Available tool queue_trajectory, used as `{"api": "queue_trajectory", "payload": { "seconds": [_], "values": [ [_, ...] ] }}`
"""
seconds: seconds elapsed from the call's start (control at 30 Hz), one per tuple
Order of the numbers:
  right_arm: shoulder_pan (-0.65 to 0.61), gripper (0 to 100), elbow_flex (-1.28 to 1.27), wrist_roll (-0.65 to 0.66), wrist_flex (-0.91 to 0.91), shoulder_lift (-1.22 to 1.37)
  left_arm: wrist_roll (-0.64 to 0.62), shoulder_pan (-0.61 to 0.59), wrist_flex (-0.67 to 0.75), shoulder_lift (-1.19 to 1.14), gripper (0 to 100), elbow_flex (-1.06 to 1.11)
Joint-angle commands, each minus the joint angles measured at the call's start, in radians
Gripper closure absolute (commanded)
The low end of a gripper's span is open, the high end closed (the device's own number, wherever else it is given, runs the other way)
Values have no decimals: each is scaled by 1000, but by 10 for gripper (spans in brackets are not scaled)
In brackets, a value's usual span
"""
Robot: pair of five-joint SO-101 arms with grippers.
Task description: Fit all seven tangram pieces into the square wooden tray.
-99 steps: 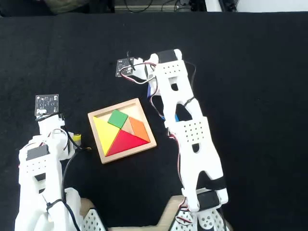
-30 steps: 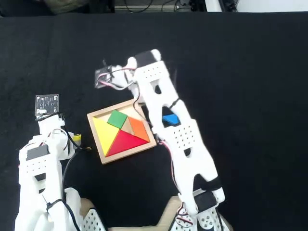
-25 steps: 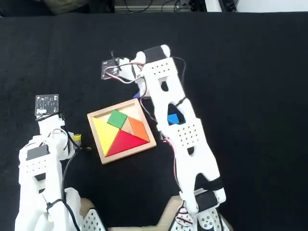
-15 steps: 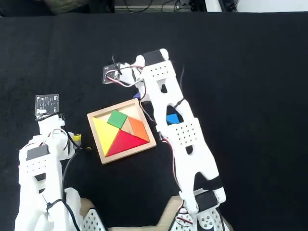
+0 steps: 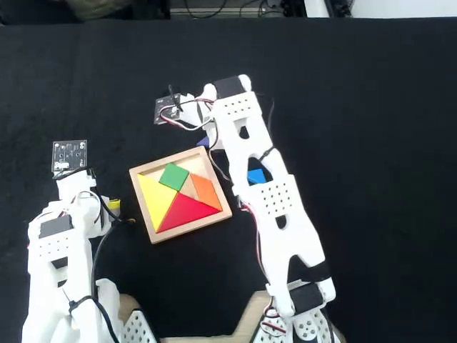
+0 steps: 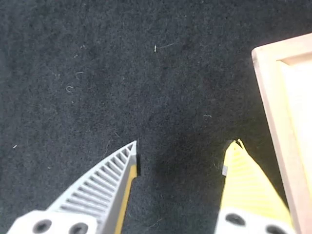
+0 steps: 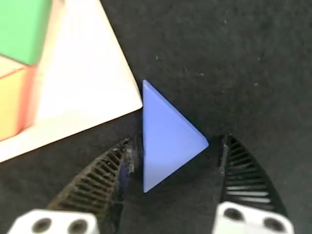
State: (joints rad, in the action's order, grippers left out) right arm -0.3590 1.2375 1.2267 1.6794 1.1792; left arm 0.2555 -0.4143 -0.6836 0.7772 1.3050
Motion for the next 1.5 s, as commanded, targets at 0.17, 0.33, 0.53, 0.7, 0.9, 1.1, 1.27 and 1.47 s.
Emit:
{"api": "queue_trajectory", "payload": {
  "seconds": [0.17,0.33,0.53,0.7,0.9,1.1,1.27,1.47],
  "values": [
    [38,730,45,12,-12,-8,-2,1,20,2,718,-7],
    [32,730,53,14,-14,13,-2,1,20,2,718,-7],
    [11,730,53,14,-23,25,-2,1,20,2,718,-7],
    [6,730,54,14,-26,15,-2,1,20,2,718,-7],
    [6,730,54,14,-26,10,-2,1,20,2,718,-7],
    [-5,730,54,14,-41,10,-2,1,20,2,718,-7],
    [-18,730,54,14,-41,10,-2,1,20,2,718,-8],
    [-21,730,54,14,-52,10,-2,1,20,2,718,-8]
  ]
}}
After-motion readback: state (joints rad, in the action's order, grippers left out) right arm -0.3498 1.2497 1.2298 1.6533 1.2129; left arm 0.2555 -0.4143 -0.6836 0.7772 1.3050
